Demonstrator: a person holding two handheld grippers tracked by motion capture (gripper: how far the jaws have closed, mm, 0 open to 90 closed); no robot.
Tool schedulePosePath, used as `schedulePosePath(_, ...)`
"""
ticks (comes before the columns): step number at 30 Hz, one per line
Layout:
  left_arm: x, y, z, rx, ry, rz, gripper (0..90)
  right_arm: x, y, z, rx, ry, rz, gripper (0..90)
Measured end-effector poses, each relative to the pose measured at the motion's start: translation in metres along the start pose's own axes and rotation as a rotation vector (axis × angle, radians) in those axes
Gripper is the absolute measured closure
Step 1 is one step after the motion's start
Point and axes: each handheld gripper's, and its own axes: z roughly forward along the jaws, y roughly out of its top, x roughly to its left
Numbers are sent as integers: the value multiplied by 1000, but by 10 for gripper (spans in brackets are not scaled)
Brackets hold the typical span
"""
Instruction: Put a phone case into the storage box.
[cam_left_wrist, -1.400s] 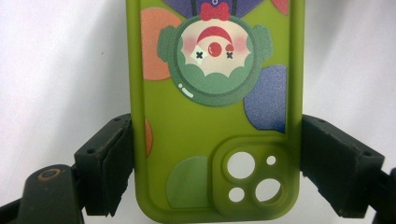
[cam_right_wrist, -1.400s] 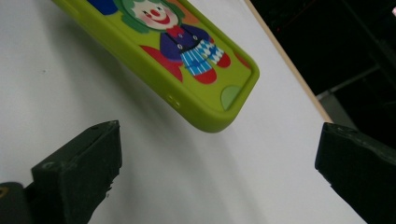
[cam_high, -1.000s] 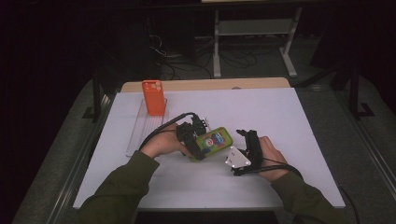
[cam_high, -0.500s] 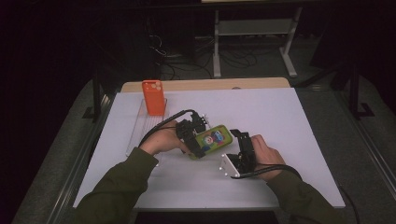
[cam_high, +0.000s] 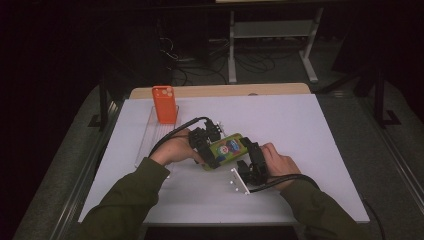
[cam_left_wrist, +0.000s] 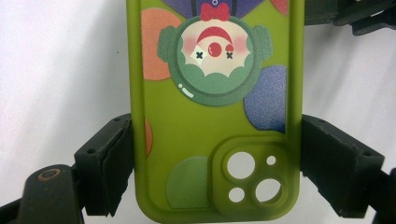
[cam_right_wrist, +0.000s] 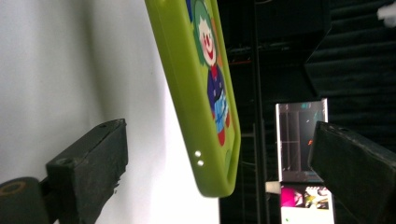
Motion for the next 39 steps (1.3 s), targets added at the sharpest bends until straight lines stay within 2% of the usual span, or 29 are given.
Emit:
schedulePosePath(1,1,0,-1,13,1,13,160,1,1,1,-2,-10,-10,53)
schedulePosePath(3,0,0,0,2,0,3,160,1,2,2,8,-9,-61,62)
schedulePosePath(6,0,1,-1,3,3,3,160,4,3,5,13,-17,-90,96)
schedulePosePath(7,-1,1,0,-5,2,-9,160,5,3,6,13,-16,-94,117)
schedulePosePath(10,0,2,-1,5,5,4,160,7,5,8,17,-25,-120,150)
schedulePosePath(11,0,2,-1,1,3,0,160,9,5,9,14,-23,-107,173)
schedulePosePath(12,-1,2,0,-8,2,-12,160,10,6,9,14,-26,-120,198)
schedulePosePath(13,1,2,-1,15,4,14,160,11,6,9,13,-30,-125,233)
schedulePosePath(14,2,2,-1,15,4,12,160,13,7,9,8,-33,-113,261)
schedulePosePath(16,2,2,-1,16,6,7,160,13,7,9,13,-36,-145,313)
schedulePosePath(20,2,2,0,25,8,15,160,15,10,8,7,-42,-148,407)
schedulePosePath(21,2,2,0,26,8,17,160,15,11,7,1,-44,-163,434)
schedulePosePath(23,2,2,0,28,11,14,160,16,12,6,-5,-51,-159,496)
schedulePosePath(25,3,2,0,25,10,14,160,18,13,6,-11,-31,-148,549)
schedulePosePath(27,3,2,0,25,10,12,159,18,13,6,-5,-34,-149,579)
schedulePosePath(31,3,2,0,27,9,10,160,20,14,6,3,-5,-159,613)
schedulePosePath(34,1,2,-1,20,3,-2,160,23,15,6,-3,-27,-167,644)
schedulePosePath(35,1,2,0,20,3,-3,159,24,15,6,1,-15,-179,650)
schedulePosePath(39,0,2,0,16,-2,-5,159,25,16,6,-1,-19,-189,711)
